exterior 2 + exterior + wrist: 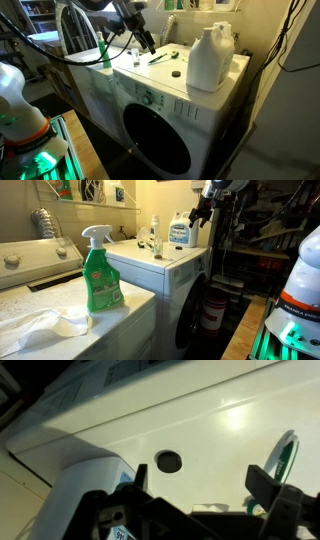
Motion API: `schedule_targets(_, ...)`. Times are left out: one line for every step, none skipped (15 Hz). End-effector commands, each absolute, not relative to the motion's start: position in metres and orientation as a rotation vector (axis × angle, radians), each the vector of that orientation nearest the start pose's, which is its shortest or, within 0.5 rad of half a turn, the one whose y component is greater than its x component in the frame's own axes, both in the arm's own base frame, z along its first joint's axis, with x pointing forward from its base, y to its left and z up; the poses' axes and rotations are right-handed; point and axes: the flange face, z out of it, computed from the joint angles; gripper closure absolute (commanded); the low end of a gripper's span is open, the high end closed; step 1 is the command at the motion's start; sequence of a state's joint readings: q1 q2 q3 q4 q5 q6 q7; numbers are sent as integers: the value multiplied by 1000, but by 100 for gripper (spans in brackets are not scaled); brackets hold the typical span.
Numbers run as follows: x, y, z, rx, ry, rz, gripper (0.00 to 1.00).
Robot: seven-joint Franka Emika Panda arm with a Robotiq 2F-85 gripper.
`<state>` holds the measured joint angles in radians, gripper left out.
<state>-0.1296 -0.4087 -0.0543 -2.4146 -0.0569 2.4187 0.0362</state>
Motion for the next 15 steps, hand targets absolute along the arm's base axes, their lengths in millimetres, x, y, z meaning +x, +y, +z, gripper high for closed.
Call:
schedule_targets(478,-108,476,-3141,336,-709,0)
schedule_targets(484,-113,467,-3141,342,-737,0)
schedule_targets(490,-118,460,-3132,355,-767,0)
schedule_targets(495,-120,453,-3128,354,-791,0)
schedule_targets(498,-121,447,-3126,372,-779,0)
schedule_targets(487,-115,456,-3122,337,-771,0)
schedule_targets(491,-117,450,-3122,344,-768,0)
schedule_targets(495,-117,447,-3122,346,-765,0)
schedule_targets(497,-118,446,-3123,347,-762,0)
schedule_targets(498,-118,446,-3123,348,-764,0)
schedule_targets(498,-118,447,-3122,348,-766,0)
schedule_targets(498,-118,447,-3122,348,-767,0)
schedule_targets(498,-118,447,-3122,348,-768,0)
schedule_targets(506,-117,444,-3109,368,-756,0)
schedule_targets(510,-115,442,-3104,369,-759,0)
